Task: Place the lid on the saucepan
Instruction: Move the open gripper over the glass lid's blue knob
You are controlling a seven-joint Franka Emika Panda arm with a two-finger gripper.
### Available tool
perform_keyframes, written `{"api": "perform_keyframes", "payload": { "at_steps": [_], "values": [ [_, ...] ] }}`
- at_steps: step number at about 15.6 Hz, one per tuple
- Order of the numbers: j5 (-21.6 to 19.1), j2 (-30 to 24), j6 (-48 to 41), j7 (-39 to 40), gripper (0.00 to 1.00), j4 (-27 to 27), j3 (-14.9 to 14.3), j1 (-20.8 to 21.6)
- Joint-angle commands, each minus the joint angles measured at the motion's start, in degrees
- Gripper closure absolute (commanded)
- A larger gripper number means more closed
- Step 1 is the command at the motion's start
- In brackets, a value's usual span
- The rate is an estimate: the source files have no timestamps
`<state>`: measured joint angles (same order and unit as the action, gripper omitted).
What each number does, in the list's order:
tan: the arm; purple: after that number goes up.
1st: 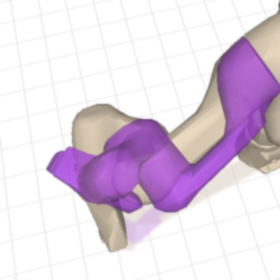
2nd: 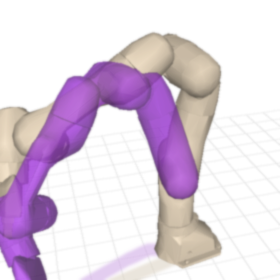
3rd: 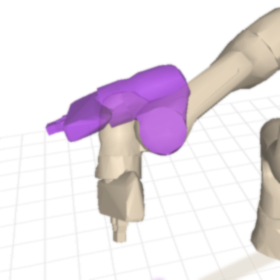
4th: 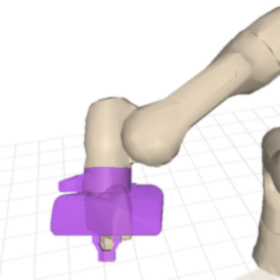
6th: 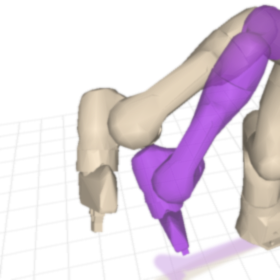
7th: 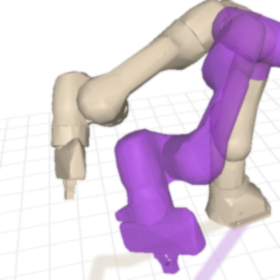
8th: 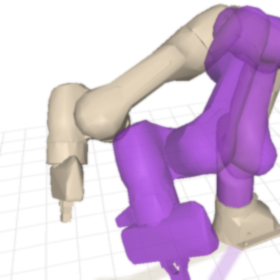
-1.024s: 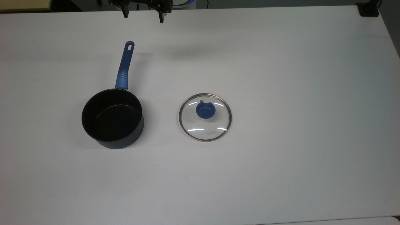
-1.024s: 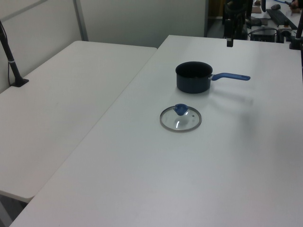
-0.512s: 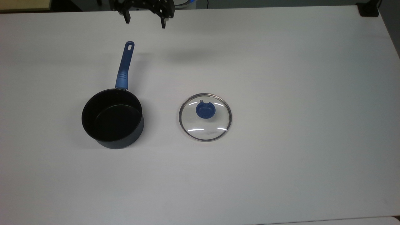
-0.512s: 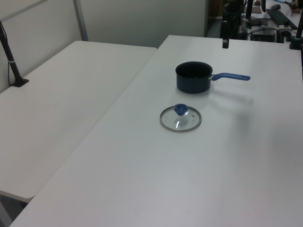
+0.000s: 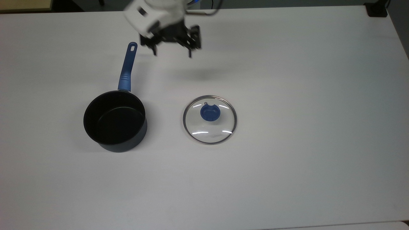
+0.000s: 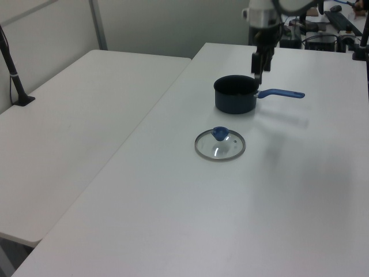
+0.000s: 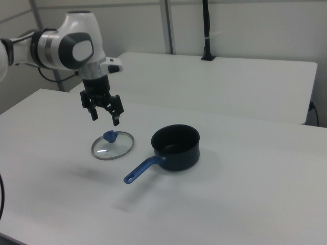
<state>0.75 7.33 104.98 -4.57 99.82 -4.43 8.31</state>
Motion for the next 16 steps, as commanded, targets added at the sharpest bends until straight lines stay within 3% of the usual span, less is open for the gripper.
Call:
{"api": "perform_keyframes", "payload": {
  "at_steps": [1,9,16],
  "values": [
    [0.3,4.4,7.1,-2.8,0.0,0.5,-0.7,3.4],
    [-0.5,12.6,23.8,-11.7,0.0,0.5,-0.7,6.2],
    [-0.6,17.4,29.5,-12.0,0.0,0.5,-0.6,8.4]
  ]
}}
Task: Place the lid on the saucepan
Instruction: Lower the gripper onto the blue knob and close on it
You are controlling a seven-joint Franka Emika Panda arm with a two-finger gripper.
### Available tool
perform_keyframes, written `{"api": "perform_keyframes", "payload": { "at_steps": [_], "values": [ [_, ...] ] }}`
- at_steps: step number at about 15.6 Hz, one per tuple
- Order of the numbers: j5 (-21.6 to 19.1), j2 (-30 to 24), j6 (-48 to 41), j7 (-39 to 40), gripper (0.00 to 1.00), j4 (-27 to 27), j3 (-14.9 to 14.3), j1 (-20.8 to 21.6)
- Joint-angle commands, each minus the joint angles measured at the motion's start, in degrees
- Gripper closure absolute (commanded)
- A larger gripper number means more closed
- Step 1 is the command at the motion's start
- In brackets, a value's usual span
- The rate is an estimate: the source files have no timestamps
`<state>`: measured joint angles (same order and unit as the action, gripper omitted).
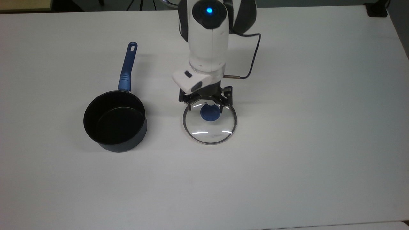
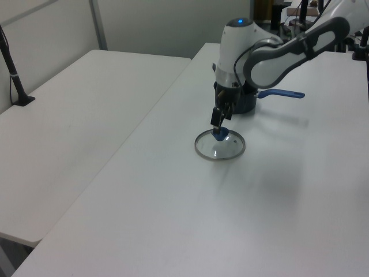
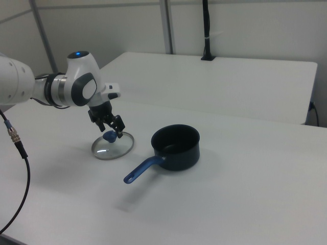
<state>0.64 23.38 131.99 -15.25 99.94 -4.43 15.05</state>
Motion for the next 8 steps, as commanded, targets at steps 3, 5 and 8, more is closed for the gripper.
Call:
{"api": "perform_keyframes", "payload": {
  "at_steps": [3,5,8],
  "values": [
    [-0.3,3.2,4.1,-1.4,0.0,0.2,-0.7,1.8],
    [-0.6,4.8,4.9,-1.8,0.0,-2.2,-0.6,2.0],
    [-0.1,5.4,4.9,-2.9,0.0,-2.3,-0.7,2.3]
  ]
}}
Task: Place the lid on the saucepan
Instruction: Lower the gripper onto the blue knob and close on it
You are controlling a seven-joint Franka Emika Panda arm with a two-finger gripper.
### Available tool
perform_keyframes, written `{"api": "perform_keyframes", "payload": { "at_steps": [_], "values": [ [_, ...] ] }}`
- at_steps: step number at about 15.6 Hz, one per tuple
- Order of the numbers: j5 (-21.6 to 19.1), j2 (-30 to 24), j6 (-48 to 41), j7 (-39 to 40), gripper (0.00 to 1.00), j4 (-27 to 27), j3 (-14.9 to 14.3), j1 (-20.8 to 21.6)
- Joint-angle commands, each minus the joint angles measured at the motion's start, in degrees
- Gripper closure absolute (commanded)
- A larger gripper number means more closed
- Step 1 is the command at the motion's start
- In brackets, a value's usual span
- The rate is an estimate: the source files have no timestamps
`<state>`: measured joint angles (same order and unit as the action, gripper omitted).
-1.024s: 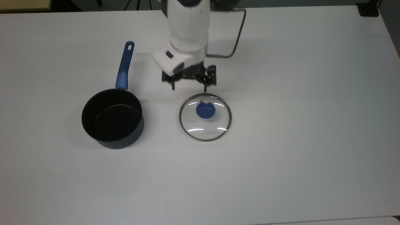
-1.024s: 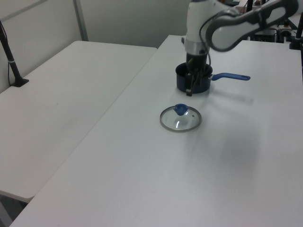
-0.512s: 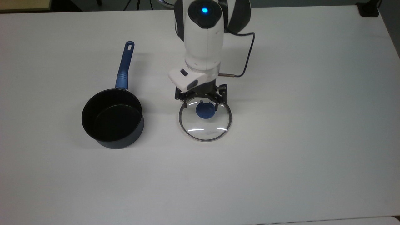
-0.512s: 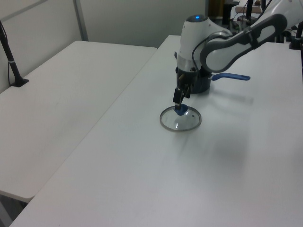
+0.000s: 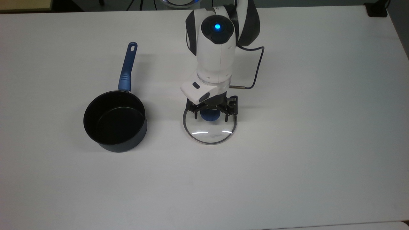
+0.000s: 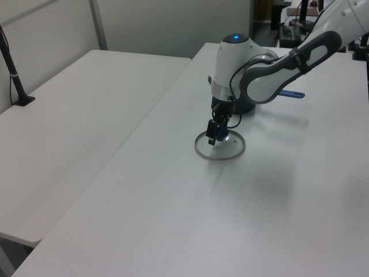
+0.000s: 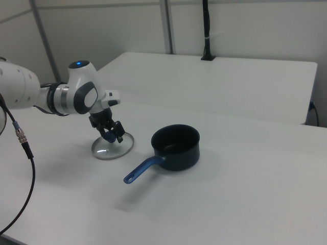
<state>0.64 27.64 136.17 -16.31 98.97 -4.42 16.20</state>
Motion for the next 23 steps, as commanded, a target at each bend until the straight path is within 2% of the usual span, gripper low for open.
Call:
{"api": "perform_keyframes", "payload": {
  "at_steps": [1,3,7,12,23],
  "values": [
    [-0.3,0.8,0.8,-1.9,0.0,-1.4,-0.7,1.0],
    [-0.4,0.5,0.6,-1.9,0.0,-1.4,-0.7,0.9],
    [-0.4,0.0,-0.1,-2.1,0.14,-1.3,-0.7,0.9],
    [-0.2,-0.5,-0.5,-2.0,0.46,-1.3,-0.7,1.0],
    [-0.2,-1.7,-2.7,-1.9,0.47,-1.3,-0.6,0.6]
  ]
}}
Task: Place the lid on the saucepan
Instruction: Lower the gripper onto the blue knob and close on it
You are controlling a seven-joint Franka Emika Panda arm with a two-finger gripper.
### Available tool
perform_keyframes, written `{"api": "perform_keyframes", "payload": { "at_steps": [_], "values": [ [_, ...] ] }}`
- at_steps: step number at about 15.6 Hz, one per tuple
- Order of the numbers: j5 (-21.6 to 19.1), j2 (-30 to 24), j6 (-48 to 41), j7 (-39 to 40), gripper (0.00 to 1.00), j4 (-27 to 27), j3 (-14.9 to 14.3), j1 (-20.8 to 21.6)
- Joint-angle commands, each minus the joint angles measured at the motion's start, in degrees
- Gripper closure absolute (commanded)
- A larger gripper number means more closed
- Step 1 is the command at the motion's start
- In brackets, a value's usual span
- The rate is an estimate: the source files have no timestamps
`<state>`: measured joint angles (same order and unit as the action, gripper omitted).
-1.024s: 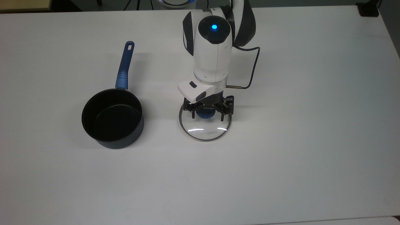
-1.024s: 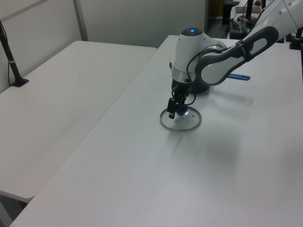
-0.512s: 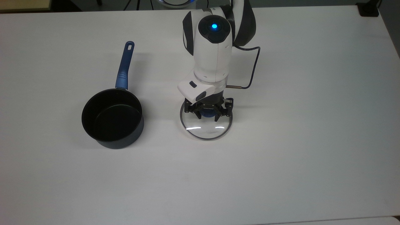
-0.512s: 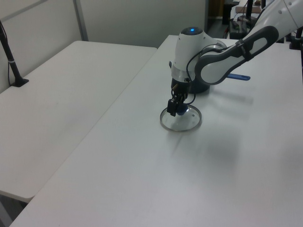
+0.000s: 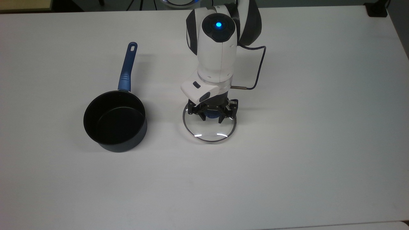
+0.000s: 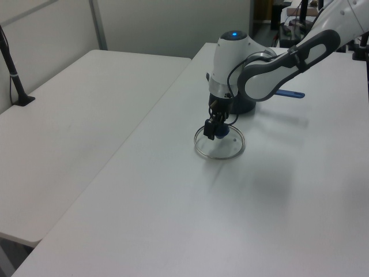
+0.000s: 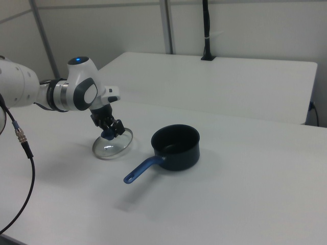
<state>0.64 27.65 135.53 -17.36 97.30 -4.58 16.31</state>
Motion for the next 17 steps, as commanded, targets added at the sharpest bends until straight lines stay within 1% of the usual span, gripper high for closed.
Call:
{"api": "perform_keyframes", "payload": {
  "at_steps": [1,11,17],
  "values": [
    [-0.2,-1.6,-2.1,-0.8,0.47,0.3,-0.5,0.5],
    [0.4,-1.0,-2.1,-0.4,0.45,1.0,-0.5,0.5],
    [0.6,-1.0,-2.3,0.5,0.41,1.8,-0.5,0.4]
  ]
}}
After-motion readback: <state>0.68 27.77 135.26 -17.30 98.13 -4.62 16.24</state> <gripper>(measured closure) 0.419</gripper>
